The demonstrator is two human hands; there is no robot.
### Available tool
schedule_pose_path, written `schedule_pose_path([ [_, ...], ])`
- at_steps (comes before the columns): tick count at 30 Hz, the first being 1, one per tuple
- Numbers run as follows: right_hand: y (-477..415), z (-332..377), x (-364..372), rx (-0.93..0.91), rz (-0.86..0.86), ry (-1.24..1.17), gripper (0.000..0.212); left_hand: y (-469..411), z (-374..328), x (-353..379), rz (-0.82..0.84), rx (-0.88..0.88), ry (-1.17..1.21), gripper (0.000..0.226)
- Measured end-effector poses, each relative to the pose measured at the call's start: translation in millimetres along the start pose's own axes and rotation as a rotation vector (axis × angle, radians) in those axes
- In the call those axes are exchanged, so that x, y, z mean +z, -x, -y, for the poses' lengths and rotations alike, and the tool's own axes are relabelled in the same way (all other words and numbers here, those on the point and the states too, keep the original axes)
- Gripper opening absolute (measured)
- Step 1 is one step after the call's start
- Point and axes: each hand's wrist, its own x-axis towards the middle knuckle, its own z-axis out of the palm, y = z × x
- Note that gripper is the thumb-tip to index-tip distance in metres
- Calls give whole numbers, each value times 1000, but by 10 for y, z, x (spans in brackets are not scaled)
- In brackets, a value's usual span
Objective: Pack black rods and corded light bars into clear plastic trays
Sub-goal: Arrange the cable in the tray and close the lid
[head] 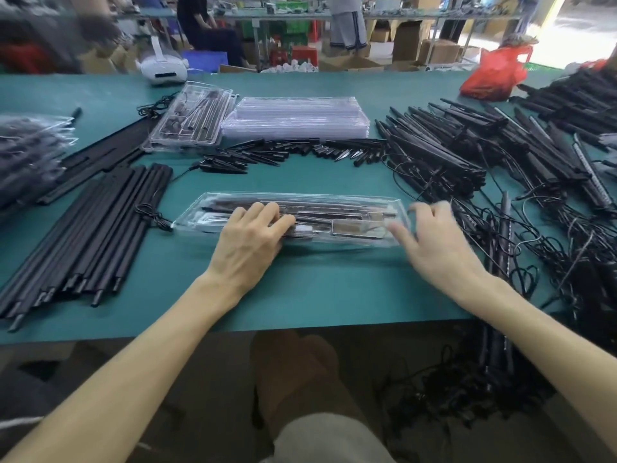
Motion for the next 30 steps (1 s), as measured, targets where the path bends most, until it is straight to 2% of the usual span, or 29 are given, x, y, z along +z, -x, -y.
schedule_pose_path([
  [2,63,96,-7,-217,-237,228,45,-22,-31,-1,-12,42,-6,25],
  [3,86,175,8,-315,-267,218,44,-35,-46,8,-12,59,-15,23],
  [5,117,339,91,-466,-215,146,44,-71,-83,23,-10,68,-34,17],
  [8,52,530,324,-600,-191,272,31,-101,-163,25,-44,91,-61,13],
  [12,-114,666,484,-689,-309,336,18,-139,-232,1,-129,104,-75,25],
  [17,-207,706,550,-812,-479,296,20,-215,-175,-18,-147,117,-95,10],
  [23,-383,705,449,-874,-509,309,14,-332,-7,-36,-191,176,-34,4],
  [30,-371,682,431,-913,-458,302,12,-293,1,-6,-210,207,-31,9],
])
